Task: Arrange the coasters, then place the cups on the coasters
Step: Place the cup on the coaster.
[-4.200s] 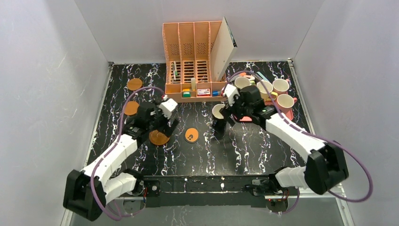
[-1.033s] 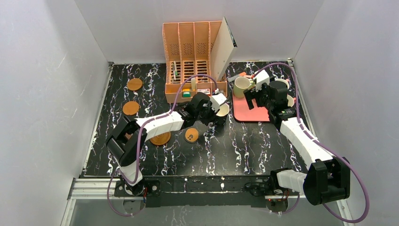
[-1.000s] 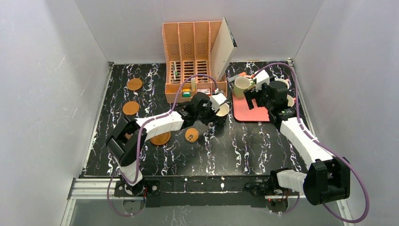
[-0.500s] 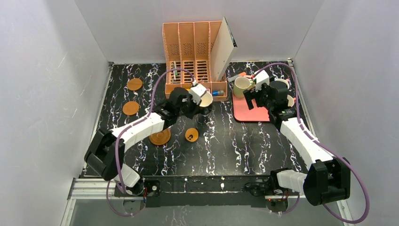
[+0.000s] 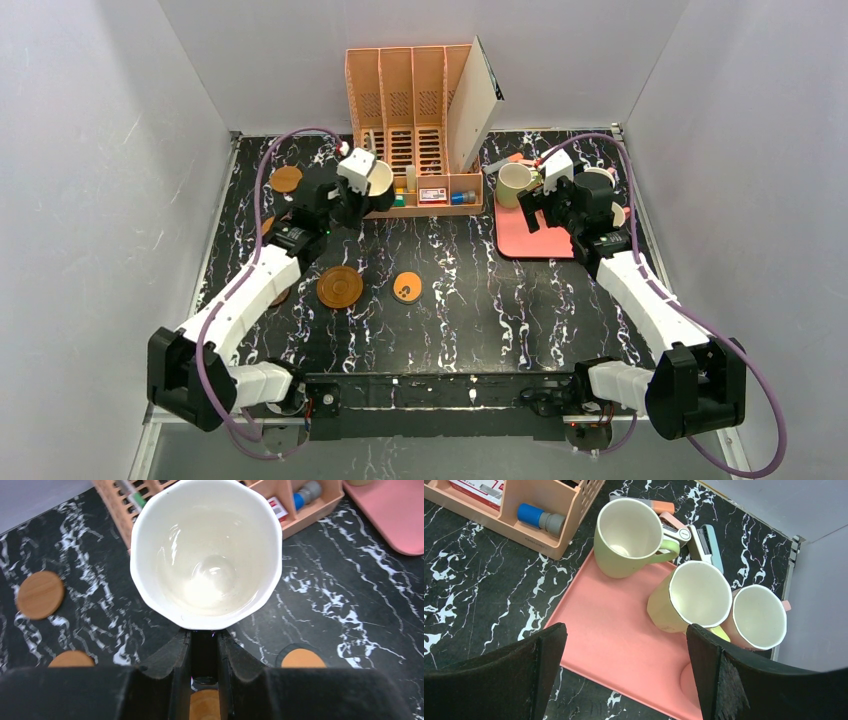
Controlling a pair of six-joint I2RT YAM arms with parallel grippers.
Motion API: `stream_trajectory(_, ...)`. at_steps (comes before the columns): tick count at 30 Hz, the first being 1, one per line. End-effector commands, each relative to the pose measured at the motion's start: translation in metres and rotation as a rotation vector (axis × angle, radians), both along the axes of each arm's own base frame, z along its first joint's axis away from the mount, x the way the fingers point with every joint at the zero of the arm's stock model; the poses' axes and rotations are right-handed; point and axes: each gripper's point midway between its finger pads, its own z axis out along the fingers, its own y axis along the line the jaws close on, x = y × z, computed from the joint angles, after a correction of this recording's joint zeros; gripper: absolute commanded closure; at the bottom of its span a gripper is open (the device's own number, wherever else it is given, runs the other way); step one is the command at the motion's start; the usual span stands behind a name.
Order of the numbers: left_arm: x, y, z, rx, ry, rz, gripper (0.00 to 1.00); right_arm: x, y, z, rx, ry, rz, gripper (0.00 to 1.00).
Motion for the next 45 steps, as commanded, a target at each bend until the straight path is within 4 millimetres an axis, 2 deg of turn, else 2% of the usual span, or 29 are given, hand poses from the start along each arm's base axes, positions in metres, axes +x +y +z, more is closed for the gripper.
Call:
stream_trajectory(1,0.001,0.023,0.051,-0.027,-0.125,0.087,1.0,0.002,-0.001,0.012,0.002,-0.051,0.008,0.02)
stream_trajectory(8,-0.005,0.064,0.057,0.016,-0.204,0.24,1.0,0.003,0.0,0.008,-0.003,-0.041,0.014,0.02)
stream_trajectory(14,-0.015,0.082,0.045,0.013,-0.216,0.302,1.0,0.002,0.001,0.007,-0.004,-0.04,0.022,0.02)
stream_trajectory(24,-0.002,0.115,0.035,0.021,-0.216,0.437,1.0,0.002,0.0,0.003,-0.015,-0.031,0.023,0.02)
stream_trajectory(36,0.009,0.134,0.029,0.036,-0.179,0.476,1.0,-0.001,0.004,0.002,-0.017,-0.035,0.051,0.02)
stream_trajectory(45,0.033,0.164,0.032,0.027,-0.15,0.545,1.0,-0.001,0.005,-0.002,-0.016,-0.023,0.059,0.02)
